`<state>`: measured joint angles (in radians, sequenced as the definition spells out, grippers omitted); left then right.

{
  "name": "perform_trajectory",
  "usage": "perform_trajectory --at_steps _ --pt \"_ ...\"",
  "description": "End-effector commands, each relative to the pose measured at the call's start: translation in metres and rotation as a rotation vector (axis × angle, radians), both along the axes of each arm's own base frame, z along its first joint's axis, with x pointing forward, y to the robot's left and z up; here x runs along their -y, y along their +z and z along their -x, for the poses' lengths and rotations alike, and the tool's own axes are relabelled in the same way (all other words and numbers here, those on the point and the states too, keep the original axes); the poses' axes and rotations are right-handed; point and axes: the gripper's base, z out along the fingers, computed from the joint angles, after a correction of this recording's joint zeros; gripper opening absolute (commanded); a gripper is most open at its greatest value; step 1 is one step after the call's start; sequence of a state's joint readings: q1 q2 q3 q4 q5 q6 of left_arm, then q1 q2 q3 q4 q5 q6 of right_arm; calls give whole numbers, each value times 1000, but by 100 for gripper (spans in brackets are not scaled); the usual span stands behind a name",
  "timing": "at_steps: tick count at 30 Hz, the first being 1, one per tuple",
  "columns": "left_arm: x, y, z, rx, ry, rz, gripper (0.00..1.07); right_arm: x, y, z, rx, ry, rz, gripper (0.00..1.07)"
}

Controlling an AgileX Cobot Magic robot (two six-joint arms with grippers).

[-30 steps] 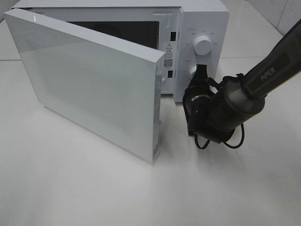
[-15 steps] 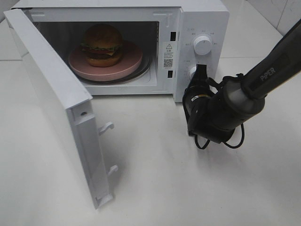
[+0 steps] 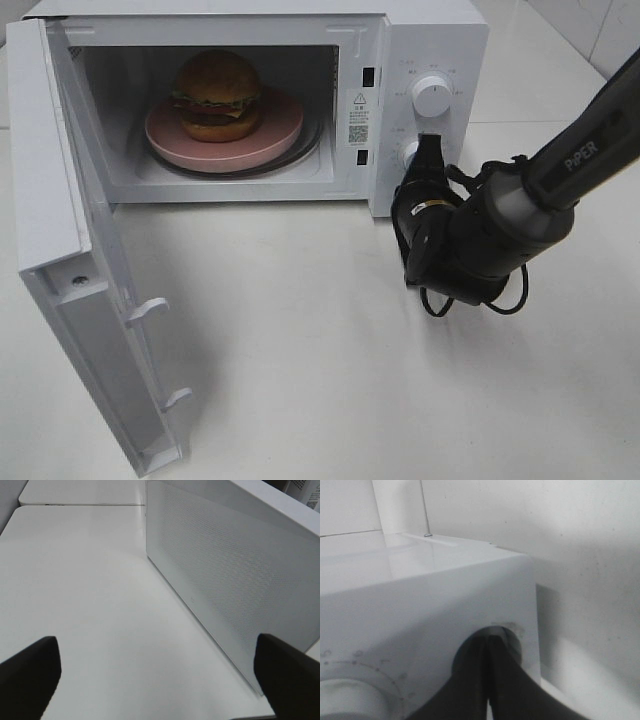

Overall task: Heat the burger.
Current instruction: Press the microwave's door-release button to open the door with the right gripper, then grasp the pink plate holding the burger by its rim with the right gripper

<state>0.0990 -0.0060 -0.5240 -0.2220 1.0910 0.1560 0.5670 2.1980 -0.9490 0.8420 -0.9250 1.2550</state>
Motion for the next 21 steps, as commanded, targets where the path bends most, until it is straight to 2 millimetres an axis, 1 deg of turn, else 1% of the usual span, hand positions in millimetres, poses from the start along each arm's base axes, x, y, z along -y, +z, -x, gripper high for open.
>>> perform_trajectory --at_steps 1,3,5,6,7,8,10,11,13,16,17,19,21 --pt "0 0 2 25 -4 5 98 0 34 -12 188 32 25 0" --pt "1 0 2 25 -4 6 98 1 34 -10 175 38 29 0" --pt "0 0 2 25 -4 5 98 1 33 -3 96 78 35 0" --pt "0 0 2 25 -4 5 98 1 33 -3 96 78 35 0" --pt "1 0 2 25 -4 6 98 1 28 3 27 110 53 0" --pt "1 0 2 25 -4 6 98 1 28 3 27 110 53 0" --pt "1 0 2 25 -4 6 98 2 25 10 -46 150 87 0" --pt "1 0 2 25 -4 6 98 2 25 10 -46 150 87 0" --pt "1 0 2 25 -4 6 98 3 26 19 -118 199 120 0" --pt "1 0 2 25 -4 6 98 3 27 21 -137 220 135 0" --pt "1 0 2 25 -4 6 98 3 29 26 -164 269 174 0" --pt "1 0 2 25 -4 6 98 4 31 27 -170 288 190 0" --pt "1 0 2 25 -4 6 98 5 45 37 -183 397 299 0"
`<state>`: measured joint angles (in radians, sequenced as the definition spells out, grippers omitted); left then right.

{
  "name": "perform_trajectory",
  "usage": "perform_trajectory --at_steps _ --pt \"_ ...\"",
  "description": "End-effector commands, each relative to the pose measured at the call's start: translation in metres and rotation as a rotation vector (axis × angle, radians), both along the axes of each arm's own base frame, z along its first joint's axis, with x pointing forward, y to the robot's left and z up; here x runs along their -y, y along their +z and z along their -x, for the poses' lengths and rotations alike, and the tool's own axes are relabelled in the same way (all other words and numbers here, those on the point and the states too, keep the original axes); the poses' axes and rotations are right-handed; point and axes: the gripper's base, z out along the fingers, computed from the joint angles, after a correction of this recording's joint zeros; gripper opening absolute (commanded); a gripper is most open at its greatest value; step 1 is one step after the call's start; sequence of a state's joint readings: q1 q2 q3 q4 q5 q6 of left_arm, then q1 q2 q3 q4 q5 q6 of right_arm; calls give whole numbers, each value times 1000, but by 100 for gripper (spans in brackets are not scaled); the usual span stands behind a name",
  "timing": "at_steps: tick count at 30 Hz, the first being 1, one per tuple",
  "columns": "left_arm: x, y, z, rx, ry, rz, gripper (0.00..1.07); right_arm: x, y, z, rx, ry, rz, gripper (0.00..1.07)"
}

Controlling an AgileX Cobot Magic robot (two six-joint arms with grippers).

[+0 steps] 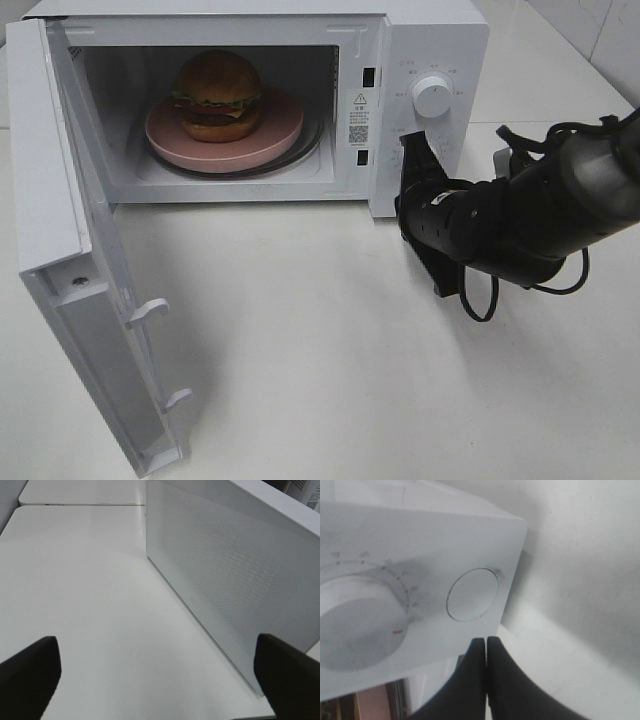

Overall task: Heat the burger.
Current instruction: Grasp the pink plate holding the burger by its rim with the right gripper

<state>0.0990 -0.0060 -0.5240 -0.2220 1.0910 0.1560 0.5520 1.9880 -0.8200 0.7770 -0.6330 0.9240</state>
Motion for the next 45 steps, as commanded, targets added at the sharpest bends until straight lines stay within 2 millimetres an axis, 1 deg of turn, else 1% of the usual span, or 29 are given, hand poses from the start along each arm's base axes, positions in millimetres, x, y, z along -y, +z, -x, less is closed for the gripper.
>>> perform_trajectory --at_steps 1,2,4,5,8,10,11,13,15,16,17,18,19,21,22,25,27,28,30,31,32,33,35,36,37,38,40,42,45 --pt "1 0 2 25 -4 6 98 0 13 5 5 101 77 0" --pt "1 0 2 25 -4 6 98 -1 21 9 4 184 141 0" --pt "1 0 2 25 -4 6 98 -2 25 12 -3 241 175 0" --pt "1 0 2 25 -4 6 98 -5 33 16 -8 356 246 0" --pt "1 0 2 25 -4 6 98 -6 38 18 -8 404 269 0" --pt "1 0 2 25 -4 6 98 -10 51 30 -26 614 364 1" --pt "1 0 2 25 -4 6 98 -10 51 30 -26 614 364 1" --pt "1 0 2 25 -4 6 98 -12 57 38 -53 780 443 2" --pt "1 0 2 25 -4 6 98 -12 59 41 -54 817 463 2" --pt "1 0 2 25 -4 6 98 -12 63 46 -63 910 521 3" --pt "1 0 2 25 -4 6 98 -12 63 46 -63 910 521 3" --pt "1 0 2 25 -4 6 98 -11 64 53 -90 1007 575 3" --pt "1 0 2 25 -4 6 98 -11 64 53 -90 1007 575 3" --pt "1 0 2 25 -4 6 98 -7 66 61 -125 1140 662 3" --pt "1 0 2 25 -4 6 98 -7 66 61 -125 1140 662 3" --pt "1 0 2 25 -4 6 98 -2 71 72 -157 1318 778 4" --pt "1 0 2 25 -4 6 98 -1 72 74 -161 1358 800 4" --pt "1 0 2 25 -4 6 98 2 72 81 -184 1471 844 4" --pt "1 0 2 25 -4 6 98 3 73 83 -183 1528 870 4" --pt "1 0 2 25 -4 6 98 4 74 88 -191 1645 911 4" --pt "1 0 2 25 -4 6 98 4 74 88 -191 1645 911 4" --pt "1 0 2 25 -4 6 98 6 76 92 -205 1783 953 4" --pt "1 0 2 25 -4 6 98 7 77 93 -206 1842 973 4" --pt "1 0 2 25 -4 6 98 8 80 95 -192 1978 1023 4" --pt "1 0 2 25 -4 6 98 8 80 95 -192 1978 1023 4" --pt "1 0 2 25 -4 6 98 9 83 95 -166 2100 1069 4" --pt "1 0 2 25 -4 6 98 9 84 96 -152 2148 1084 4" --pt "1 0 2 25 -4 6 98 9 89 94 -70 2303 1168 4" --pt "1 0 2 25 -4 6 98 8 93 90 14 2389 1250 4"
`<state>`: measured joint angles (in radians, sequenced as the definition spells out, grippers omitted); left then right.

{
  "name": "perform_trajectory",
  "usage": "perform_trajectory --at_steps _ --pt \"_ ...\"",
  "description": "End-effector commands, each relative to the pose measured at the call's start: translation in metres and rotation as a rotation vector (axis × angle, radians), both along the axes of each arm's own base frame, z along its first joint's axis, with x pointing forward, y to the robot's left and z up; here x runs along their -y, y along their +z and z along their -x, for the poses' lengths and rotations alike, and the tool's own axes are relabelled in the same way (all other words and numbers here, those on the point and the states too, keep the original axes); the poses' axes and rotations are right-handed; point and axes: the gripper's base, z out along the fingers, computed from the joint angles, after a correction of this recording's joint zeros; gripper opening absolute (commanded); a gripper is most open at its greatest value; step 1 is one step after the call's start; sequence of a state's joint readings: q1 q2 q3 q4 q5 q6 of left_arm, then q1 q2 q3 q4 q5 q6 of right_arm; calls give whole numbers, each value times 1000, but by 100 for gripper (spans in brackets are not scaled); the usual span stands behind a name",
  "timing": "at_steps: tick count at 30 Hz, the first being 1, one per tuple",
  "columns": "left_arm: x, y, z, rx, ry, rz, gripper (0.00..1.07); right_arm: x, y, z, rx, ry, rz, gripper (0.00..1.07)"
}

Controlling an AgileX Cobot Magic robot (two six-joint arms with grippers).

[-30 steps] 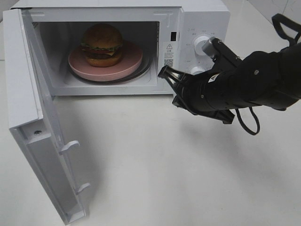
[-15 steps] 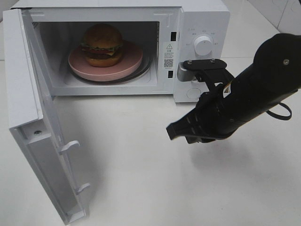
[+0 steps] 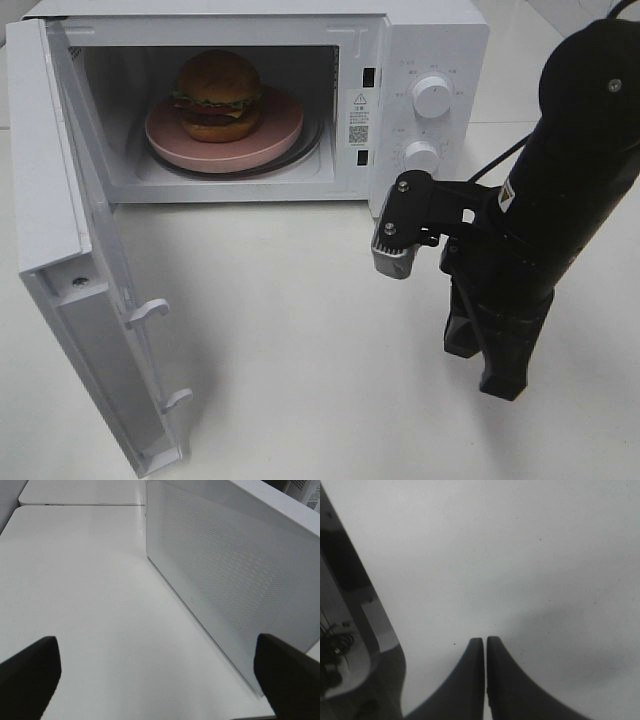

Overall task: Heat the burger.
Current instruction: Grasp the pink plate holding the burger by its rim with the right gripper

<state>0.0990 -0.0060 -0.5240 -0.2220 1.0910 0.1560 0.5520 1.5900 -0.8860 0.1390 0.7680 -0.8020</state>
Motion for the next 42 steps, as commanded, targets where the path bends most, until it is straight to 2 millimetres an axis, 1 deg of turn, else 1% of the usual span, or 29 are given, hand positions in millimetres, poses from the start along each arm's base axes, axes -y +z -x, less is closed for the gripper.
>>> perform_trajectory --at_steps 1,2,3,4,5,6,7,10,11,13,14,16,17,18,19,20,22,23,24,25,26,28,32,34,37,38,40,41,42 --pt "1 0 2 25 -4 6 98 -1 11 -7 77 293 20 4" --pt "1 0 2 25 -4 6 98 -1 13 -10 98 350 28 5" --pt "1 0 2 25 -4 6 98 -1 13 -10 98 350 28 5" --pt "1 0 2 25 -4 6 98 -3 18 -14 137 433 35 5" --pt "1 0 2 25 -4 6 98 -3 21 -16 157 467 41 5" --pt "1 0 2 25 -4 6 98 -3 21 -16 157 467 41 5" --pt "1 0 2 25 -4 6 98 -5 26 -21 194 510 51 6" --pt "1 0 2 25 -4 6 98 -6 35 -28 247 538 75 7" --pt "1 0 2 25 -4 6 98 -6 35 -28 247 538 75 7" --pt "1 0 2 25 -4 6 98 -8 44 -34 285 543 83 11" --pt "1 0 2 25 -4 6 98 -8 44 -34 285 543 83 11" --pt "1 0 2 25 -4 6 98 -11 51 -39 320 539 73 22" --pt "1 0 2 25 -4 6 98 -11 51 -39 320 539 73 22" --pt "1 0 2 25 -4 6 98 -12 53 -41 340 537 66 33" --pt "1 0 2 25 -4 6 98 -13 53 -42 349 535 63 39" --pt "1 0 2 25 -4 6 98 -13 53 -42 349 535 63 39" --pt "1 0 2 25 -4 6 98 -15 55 -44 385 515 43 75" --pt "1 0 2 25 -4 6 98 -15 55 -44 385 515 43 75" --pt "1 0 2 25 -4 6 98 -16 55 -46 402 514 38 81" --pt "1 0 2 25 -4 6 98 -18 57 -49 451 505 22 92" --pt "1 0 2 25 -4 6 98 -18 57 -49 451 505 22 92" --pt "1 0 2 25 -4 6 98 -21 59 -54 512 499 4 97" --pt "1 0 2 25 -4 6 98 -24 60 -58 563 499 -7 97" --pt "1 0 2 25 -4 6 98 -32 58 -59 604 540 1 96" --pt "1 0 2 25 -4 6 98 -36 57 -59 612 551 2 95" --pt "0 0 2 25 -4 5 98 -43 54 -60 624 559 -7 95" --pt "0 0 2 25 -4 5 98 -47 52 -61 631 563 -13 95" --pt "0 0 2 25 -4 5 98 -55 50 -63 643 578 -21 94" --pt "0 0 2 25 -4 5 98 -55 50 -63 643 578 -21 94"
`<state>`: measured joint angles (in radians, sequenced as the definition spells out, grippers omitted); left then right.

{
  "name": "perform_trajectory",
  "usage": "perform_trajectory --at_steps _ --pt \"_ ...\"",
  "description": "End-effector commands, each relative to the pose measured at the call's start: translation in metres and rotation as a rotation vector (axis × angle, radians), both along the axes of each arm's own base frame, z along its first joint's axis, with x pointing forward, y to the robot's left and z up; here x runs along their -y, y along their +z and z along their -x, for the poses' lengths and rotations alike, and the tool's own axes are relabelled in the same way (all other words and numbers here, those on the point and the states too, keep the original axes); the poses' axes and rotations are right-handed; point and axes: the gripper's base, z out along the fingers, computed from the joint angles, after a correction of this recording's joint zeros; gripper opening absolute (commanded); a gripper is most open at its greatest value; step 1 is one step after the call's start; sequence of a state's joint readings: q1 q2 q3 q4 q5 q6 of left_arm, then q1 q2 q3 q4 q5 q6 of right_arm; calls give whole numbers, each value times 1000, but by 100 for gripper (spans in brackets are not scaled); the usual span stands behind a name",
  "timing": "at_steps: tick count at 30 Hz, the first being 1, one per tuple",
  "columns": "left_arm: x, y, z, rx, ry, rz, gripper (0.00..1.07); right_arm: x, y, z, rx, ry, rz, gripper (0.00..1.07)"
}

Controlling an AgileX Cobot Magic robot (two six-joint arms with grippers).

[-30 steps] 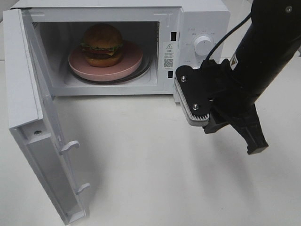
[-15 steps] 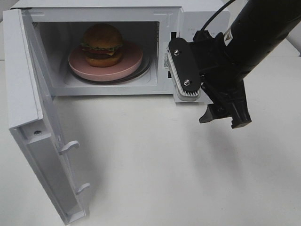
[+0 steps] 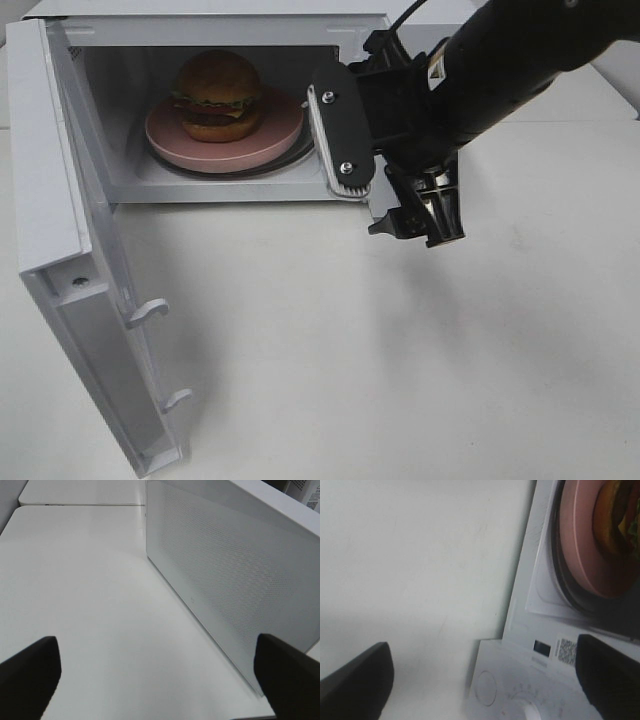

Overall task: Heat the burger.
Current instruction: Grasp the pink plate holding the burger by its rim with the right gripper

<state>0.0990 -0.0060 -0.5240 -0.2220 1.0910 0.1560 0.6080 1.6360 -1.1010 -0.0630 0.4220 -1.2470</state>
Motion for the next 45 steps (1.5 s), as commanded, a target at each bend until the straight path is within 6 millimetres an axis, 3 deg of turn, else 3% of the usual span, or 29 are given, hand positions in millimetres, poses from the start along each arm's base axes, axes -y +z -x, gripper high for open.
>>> perform_trajectory --at_steps 1,17,45 --pt "0 0 2 25 -4 5 98 -17 -4 -5 22 28 -15 94" --pt "0 0 2 25 -4 5 98 -50 -22 -41 37 40 5 91" --pt "0 0 2 25 -4 5 98 -96 -74 -102 -16 -26 0 86"
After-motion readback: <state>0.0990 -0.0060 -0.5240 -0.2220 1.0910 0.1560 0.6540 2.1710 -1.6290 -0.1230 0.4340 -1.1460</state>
